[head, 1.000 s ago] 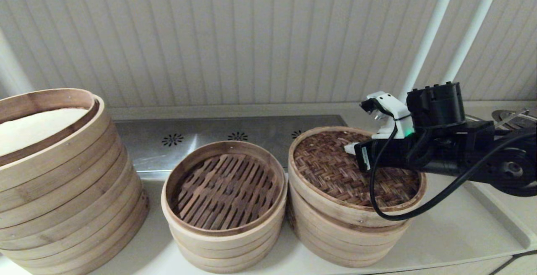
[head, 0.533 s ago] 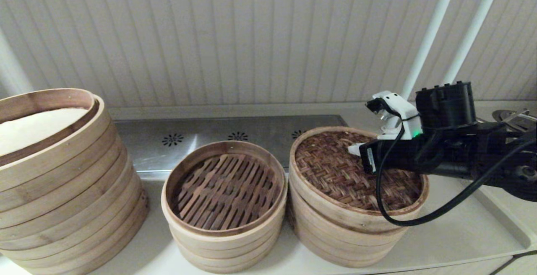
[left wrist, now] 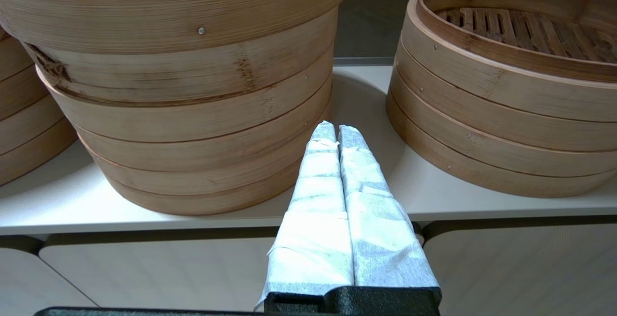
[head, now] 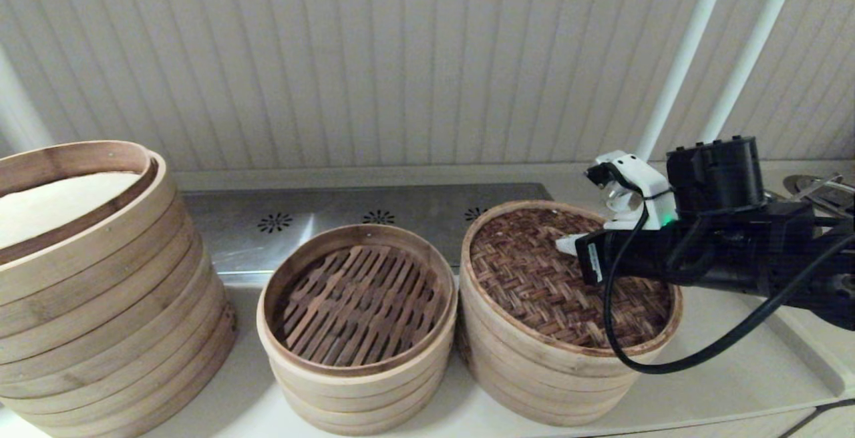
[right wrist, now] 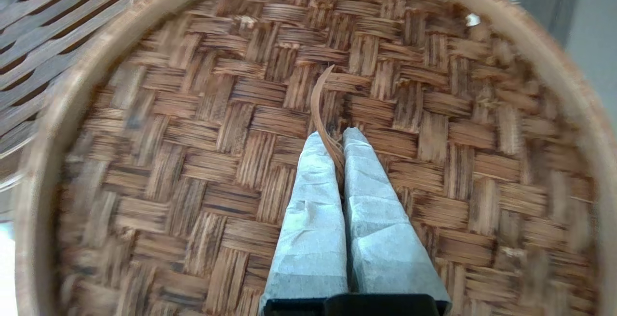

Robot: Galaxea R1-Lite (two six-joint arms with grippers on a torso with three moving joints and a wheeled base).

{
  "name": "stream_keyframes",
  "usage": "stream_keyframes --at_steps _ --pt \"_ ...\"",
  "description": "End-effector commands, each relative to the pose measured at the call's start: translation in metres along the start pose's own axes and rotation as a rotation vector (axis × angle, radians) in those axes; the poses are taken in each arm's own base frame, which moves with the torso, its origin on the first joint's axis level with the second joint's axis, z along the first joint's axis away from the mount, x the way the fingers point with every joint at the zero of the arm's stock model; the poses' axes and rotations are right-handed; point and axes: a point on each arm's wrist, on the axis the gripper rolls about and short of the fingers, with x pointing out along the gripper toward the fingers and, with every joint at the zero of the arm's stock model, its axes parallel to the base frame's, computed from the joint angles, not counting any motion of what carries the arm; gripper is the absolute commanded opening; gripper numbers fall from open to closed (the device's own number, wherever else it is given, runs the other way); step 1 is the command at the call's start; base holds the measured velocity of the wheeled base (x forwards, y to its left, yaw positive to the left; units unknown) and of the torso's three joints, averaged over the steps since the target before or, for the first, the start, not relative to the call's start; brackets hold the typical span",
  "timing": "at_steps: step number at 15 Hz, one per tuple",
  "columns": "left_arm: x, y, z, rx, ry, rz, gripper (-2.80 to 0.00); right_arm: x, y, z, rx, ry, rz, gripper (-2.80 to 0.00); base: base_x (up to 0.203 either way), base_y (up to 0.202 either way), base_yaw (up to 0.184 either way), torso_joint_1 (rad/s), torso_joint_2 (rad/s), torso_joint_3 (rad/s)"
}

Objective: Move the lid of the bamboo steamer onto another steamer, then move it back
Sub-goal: Put the steamer

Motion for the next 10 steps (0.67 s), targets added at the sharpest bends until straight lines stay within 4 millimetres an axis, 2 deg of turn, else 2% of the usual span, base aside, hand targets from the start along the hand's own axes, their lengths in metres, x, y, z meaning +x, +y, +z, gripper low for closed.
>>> stream_keyframes --at_steps 1,6,10 --pt "0.000 0.000 0.000 0.000 0.002 0.000 -2.80 0.008 0.000 -0.005 0.003 0.024 0.010 -2.80 0.000 0.000 0.000 0.000 0.00 0.000" --pt "0.000 0.000 0.000 0.000 0.002 0.000 -2.80 0.031 -0.003 -0.012 0.011 0.041 0.011 -2.80 0.000 0.000 0.000 0.000 0.00 0.000" --pt "0.000 0.000 0.000 0.000 0.002 0.000 -2.80 0.045 -0.024 -0.020 0.039 0.042 -0.033 -2.80 0.000 0.000 0.000 0.000 0.00 0.000"
